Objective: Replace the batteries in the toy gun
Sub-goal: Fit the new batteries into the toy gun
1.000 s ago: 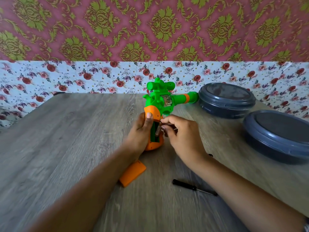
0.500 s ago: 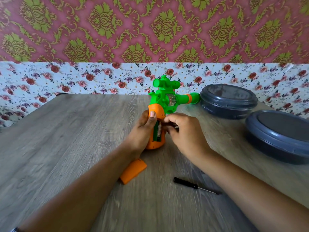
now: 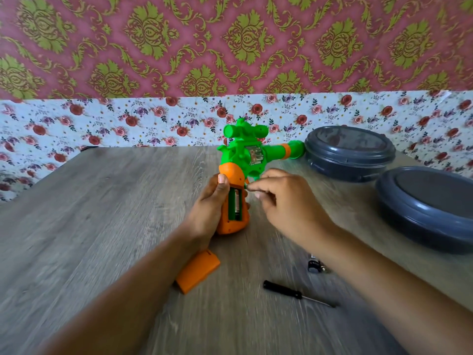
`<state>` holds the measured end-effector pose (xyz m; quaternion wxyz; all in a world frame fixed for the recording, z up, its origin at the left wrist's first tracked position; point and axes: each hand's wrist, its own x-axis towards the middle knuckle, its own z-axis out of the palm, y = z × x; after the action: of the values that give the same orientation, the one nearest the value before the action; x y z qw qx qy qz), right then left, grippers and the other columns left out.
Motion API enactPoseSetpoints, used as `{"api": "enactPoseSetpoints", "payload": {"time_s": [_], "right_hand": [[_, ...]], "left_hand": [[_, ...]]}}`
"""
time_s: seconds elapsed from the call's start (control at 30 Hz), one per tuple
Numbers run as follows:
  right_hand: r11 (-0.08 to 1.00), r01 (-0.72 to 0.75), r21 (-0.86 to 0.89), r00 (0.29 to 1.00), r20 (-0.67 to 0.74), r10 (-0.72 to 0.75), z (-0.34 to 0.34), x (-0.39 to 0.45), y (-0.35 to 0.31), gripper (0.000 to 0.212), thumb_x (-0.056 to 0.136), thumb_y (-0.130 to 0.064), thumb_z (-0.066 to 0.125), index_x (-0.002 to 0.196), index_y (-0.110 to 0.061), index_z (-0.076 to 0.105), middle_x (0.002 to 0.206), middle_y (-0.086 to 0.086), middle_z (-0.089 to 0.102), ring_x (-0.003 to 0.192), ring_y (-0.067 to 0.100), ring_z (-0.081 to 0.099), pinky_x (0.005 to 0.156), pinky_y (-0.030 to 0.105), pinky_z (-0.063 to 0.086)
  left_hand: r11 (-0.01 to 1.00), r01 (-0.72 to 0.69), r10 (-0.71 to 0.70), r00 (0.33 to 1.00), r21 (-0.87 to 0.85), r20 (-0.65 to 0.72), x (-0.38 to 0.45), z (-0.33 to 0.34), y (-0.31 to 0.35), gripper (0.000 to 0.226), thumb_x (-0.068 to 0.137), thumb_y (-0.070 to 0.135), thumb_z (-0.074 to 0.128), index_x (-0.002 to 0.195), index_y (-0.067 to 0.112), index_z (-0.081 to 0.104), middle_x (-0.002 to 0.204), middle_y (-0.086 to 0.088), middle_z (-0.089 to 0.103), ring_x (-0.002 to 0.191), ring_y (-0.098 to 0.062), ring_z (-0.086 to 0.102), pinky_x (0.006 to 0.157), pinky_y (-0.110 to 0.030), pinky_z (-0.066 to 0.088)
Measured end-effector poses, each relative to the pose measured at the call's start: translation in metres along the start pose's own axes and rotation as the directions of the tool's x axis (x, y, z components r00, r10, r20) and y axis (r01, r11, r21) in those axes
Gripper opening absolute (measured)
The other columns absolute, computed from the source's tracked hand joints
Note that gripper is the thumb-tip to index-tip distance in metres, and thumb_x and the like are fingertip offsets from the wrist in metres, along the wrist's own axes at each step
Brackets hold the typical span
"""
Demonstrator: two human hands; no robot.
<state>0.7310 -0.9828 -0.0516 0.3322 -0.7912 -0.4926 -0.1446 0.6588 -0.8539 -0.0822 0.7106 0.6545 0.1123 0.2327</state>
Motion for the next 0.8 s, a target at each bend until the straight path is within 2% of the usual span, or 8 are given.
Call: {"api": "enactPoseSetpoints", "payload": {"time_s": [0.07, 0.13, 0.23, 0.33, 0.47, 0.53, 0.7, 0.8], "right_hand": [[0.999, -0.041, -0.018, 0.986, 0.159, 0.043, -0.023, 0.008, 0.001, 0.013, 0.085, -0.013, 0.064, 0.092, -0.014, 0.074, 0.092, 0.000, 0.070, 0.080, 0.010, 0.061, 0.070, 0.021, 0.042], [0.993, -0.066, -0.095, 0.917, 0.387, 0.098, -0.048, 0.016, 0.001, 0.013, 0.082, -0.025, 0.068, 0.084, -0.014, 0.074, 0.085, 0.000, 0.072, 0.075, 0.014, 0.064, 0.070, 0.029, 0.050], [0.954, -0.133, -0.268, 0.682, 0.673, 0.285, -0.079, 0.017, -0.004, 0.027, 0.075, -0.040, 0.073, 0.080, -0.013, 0.071, 0.078, 0.009, 0.071, 0.065, 0.019, 0.062, 0.064, 0.032, 0.051], [0.856, -0.061, -0.513, 0.471, 0.741, 0.478, -0.086, 0.011, -0.017, 0.045, 0.066, -0.048, 0.077, 0.089, -0.011, 0.065, 0.081, 0.003, 0.065, 0.071, 0.020, 0.062, 0.060, 0.028, 0.050], [0.801, 0.094, -0.591, 0.420, 0.753, 0.506, -0.071, 0.006, -0.026, 0.048, 0.068, -0.047, 0.076, 0.058, -0.015, 0.042, 0.061, -0.003, 0.043, 0.056, 0.015, 0.043, 0.052, 0.024, 0.033], [0.785, 0.121, -0.608, 0.411, 0.751, 0.518, -0.066, 0.006, -0.026, 0.051, 0.069, -0.045, 0.077, 0.053, -0.014, 0.040, 0.060, -0.004, 0.041, 0.055, 0.014, 0.041, 0.053, 0.024, 0.033], [0.792, 0.135, -0.596, 0.425, 0.757, 0.497, -0.062, 0.006, -0.027, 0.048, 0.068, -0.042, 0.078, 0.053, -0.014, 0.041, 0.056, -0.003, 0.041, 0.053, 0.015, 0.040, 0.051, 0.025, 0.032], [0.838, 0.130, -0.531, 0.526, 0.753, 0.396, -0.063, 0.008, -0.024, 0.041, 0.067, -0.047, 0.076, 0.072, -0.009, 0.060, 0.067, 0.003, 0.056, 0.059, 0.016, 0.048, 0.052, 0.026, 0.035]], "left_hand": [[1.000, 0.011, -0.011, 1.000, -0.027, -0.002, 0.001, 0.000, 0.000, 0.029, 0.097, 0.035, 0.030, 0.103, 0.018, 0.054, 0.086, -0.006, 0.065, 0.067, -0.013, 0.068, 0.065, -0.030, 0.057], [0.998, 0.019, -0.019, 1.000, -0.058, 0.005, 0.002, 0.000, -0.002, 0.028, 0.099, 0.031, 0.029, 0.101, 0.019, 0.054, 0.087, -0.006, 0.065, 0.066, -0.013, 0.068, 0.063, -0.028, 0.057], [0.995, 0.041, -0.040, 0.999, -0.086, 0.017, 0.004, 0.000, -0.001, 0.031, 0.099, 0.032, 0.028, 0.113, 0.015, 0.051, 0.091, -0.007, 0.065, 0.073, -0.018, 0.067, 0.064, -0.029, 0.058], [0.992, 0.035, -0.034, 0.999, -0.119, 0.011, 0.004, 0.000, 0.000, 0.031, 0.100, 0.030, 0.028, 0.120, 0.014, 0.046, 0.092, -0.008, 0.064, 0.077, -0.021, 0.064, 0.062, -0.027, 0.058], [0.991, 0.022, -0.022, 1.000, -0.129, -0.002, 0.003, -0.002, 0.000, 0.029, 0.100, 0.029, 0.028, 0.119, 0.016, 0.047, 0.091, -0.008, 0.064, 0.077, -0.021, 0.064, 0.061, -0.026, 0.057], [0.993, 0.015, -0.014, 1.000, -0.115, 0.005, 0.003, -0.002, -0.001, 0.031, 0.099, 0.029, 0.029, 0.120, 0.014, 0.047, 0.089, -0.008, 0.064, 0.074, -0.020, 0.065, 0.061, -0.027, 0.058], [0.996, 0.003, -0.001, 1.000, -0.091, 0.017, 0.005, -0.005, -0.002, 0.026, 0.100, 0.031, 0.030, 0.104, 0.020, 0.053, 0.088, -0.009, 0.065, 0.065, -0.015, 0.068, 0.061, -0.029, 0.058], [0.997, 0.003, -0.002, 1.000, -0.080, 0.020, 0.006, -0.005, -0.001, 0.025, 0.100, 0.031, 0.031, 0.102, 0.021, 0.054, 0.088, -0.009, 0.066, 0.066, -0.016, 0.069, 0.061, -0.030, 0.058]]}}
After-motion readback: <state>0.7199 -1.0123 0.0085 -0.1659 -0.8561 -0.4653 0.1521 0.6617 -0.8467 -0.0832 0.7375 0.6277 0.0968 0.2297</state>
